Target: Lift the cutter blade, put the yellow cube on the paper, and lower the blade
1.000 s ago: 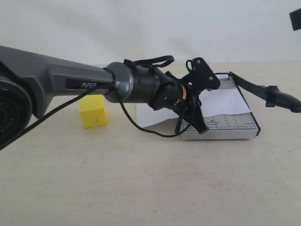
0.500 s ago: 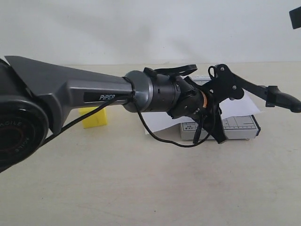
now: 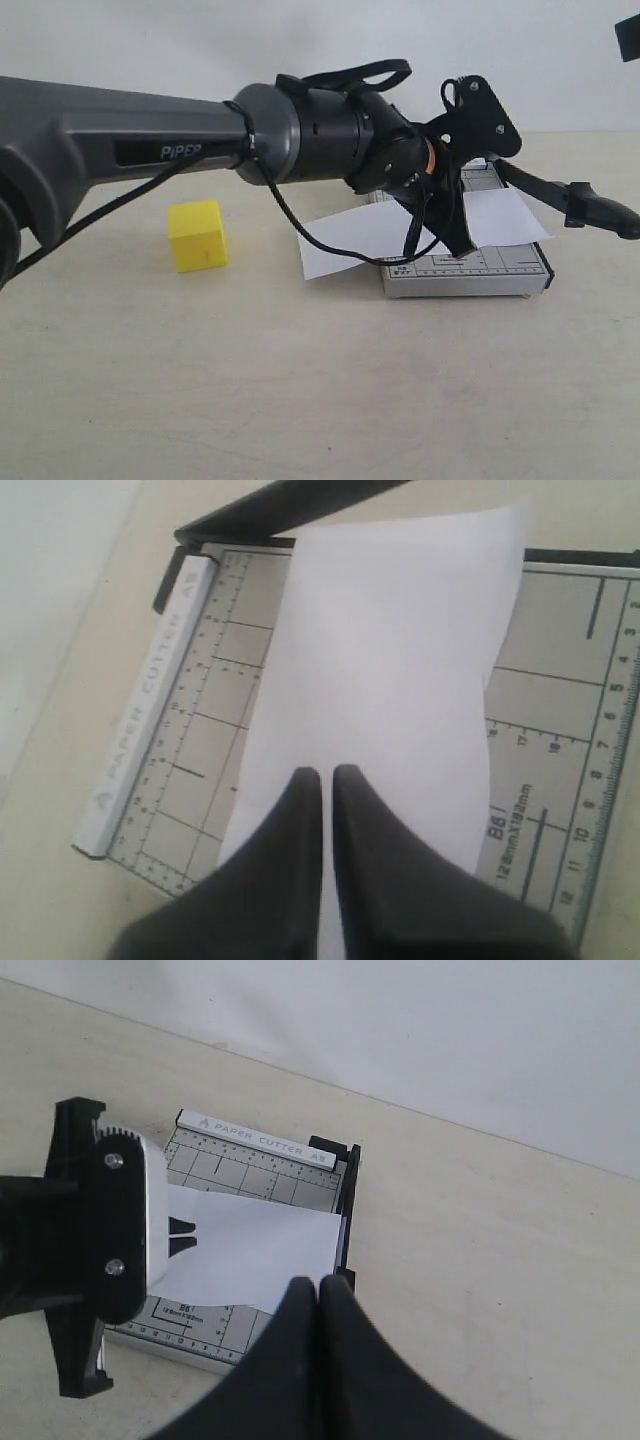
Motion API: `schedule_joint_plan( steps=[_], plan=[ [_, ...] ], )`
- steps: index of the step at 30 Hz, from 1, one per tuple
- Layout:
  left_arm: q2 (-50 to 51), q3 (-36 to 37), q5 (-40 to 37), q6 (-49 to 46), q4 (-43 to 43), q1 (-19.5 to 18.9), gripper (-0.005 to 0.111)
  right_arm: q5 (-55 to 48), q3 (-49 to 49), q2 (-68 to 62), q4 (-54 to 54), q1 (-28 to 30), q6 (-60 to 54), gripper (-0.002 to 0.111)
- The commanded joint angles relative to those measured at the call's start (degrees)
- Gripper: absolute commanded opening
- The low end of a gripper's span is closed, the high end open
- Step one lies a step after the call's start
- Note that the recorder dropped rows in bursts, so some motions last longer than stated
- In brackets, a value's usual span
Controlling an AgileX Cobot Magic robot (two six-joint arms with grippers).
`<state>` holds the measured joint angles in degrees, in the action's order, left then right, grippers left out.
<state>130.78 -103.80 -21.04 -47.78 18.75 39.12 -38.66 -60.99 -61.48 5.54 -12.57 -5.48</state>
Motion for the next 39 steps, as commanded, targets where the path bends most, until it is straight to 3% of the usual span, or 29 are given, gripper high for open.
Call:
schedule_joint_plan(
  steps=[1,7,12,39],
  plan=[
    [-1.10,-0.23,-2.94,0.64,1.86,-1.52,0.004,0.27,-0.33,0.26,0.23,0.00,-0.51,0.000],
    [0.57,0.27,-2.58,2.56,1.64,-4.58,0.004,0.39,-0.33,0.26,0.24,0.00,-0.51,0.000],
    [2.71,0.27,-2.14,1.68,-1.44,-4.42,0.004,1.09,-0.33,0.26,0.24,0.00,-0.51,0.000],
    [7.31,0.15,4.13,1.92,-1.44,-2.59,0.004,2.31,-0.33,0.26,0.24,0.00,-0.51,0.000]
  ],
)
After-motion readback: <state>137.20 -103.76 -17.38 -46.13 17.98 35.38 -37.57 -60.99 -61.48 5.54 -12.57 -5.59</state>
